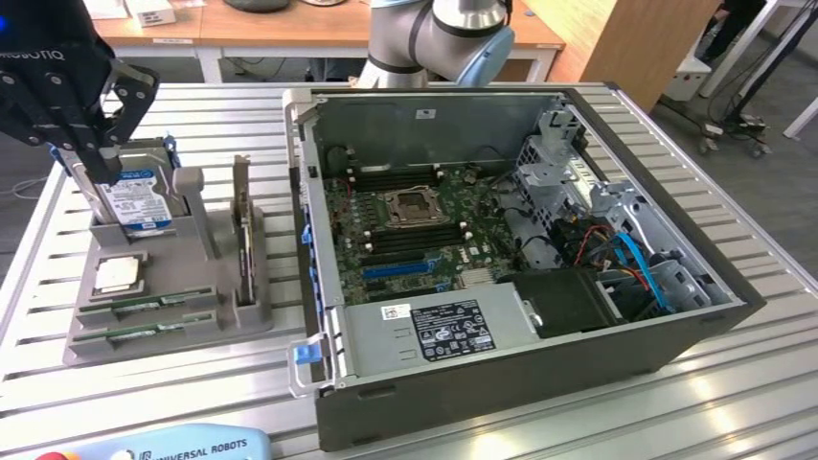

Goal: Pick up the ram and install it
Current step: 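Pick up the ram and move it above insertion slot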

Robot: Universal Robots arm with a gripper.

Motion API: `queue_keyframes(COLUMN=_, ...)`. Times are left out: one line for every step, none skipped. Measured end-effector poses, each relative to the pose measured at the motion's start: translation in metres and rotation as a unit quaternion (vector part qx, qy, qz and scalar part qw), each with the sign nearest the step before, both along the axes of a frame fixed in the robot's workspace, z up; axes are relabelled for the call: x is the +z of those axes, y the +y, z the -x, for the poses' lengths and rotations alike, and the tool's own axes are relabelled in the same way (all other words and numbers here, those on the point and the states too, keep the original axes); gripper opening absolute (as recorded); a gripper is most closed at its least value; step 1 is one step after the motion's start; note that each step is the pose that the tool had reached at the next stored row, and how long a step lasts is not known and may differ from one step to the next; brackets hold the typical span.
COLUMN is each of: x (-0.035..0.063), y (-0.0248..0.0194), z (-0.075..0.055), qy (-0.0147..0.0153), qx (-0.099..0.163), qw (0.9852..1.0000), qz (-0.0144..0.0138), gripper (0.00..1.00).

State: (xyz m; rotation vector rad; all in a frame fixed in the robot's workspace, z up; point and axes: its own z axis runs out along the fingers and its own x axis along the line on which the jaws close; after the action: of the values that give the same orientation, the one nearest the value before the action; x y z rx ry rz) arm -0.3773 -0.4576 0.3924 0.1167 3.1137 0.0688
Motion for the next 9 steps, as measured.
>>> queue_keyframes(x=0.0000, y=0.0000, z=0.0000, qy=0.0000, qx=0.000, qw=1.0000, qz=0.0000, gripper=0.10)
queue_keyframes(x=0.0000, y=0.0000, z=0.0000, qy=0.0000, qx=0.000, qw=1.0000, qz=0.0000, gripper=0.10)
queue_keyframes(x=0.0000, y=0.0000, z=0.0000, qy=0.0000, qx=0.000, qw=1.0000, qz=0.0000, gripper=0.10)
queue_keyframes(x=0.0000, y=0.0000, z=0.0000, qy=0.0000, qx=0.000, qw=1.0000, qz=0.0000, gripper=0.10)
queue_keyframes(x=0.0000, y=0.0000, z=0.0000, qy=0.0000, qx=0.000, qw=1.0000, qz=0.0000, gripper=0.10)
queue_keyframes(x=0.0000, y=0.0000, z=0.0000, qy=0.0000, qx=0.000, qw=1.0000, qz=0.0000, gripper=0.10)
queue_keyframes(x=0.0000, y=0.0000, z=0.0000, qy=0.0000, qx=0.000, qw=1.0000, qz=0.0000, gripper=0.10)
queue_keyframes(x=0.0000, y=0.0000, z=0.0000, qy=0.0000, qx=0.000, qw=1.0000, qz=0.0000, gripper=0.10)
queue_keyframes(x=0.0000, y=0.0000, z=0.0000, qy=0.0000, qx=0.000, qw=1.0000, qz=0.0000, gripper=0.10)
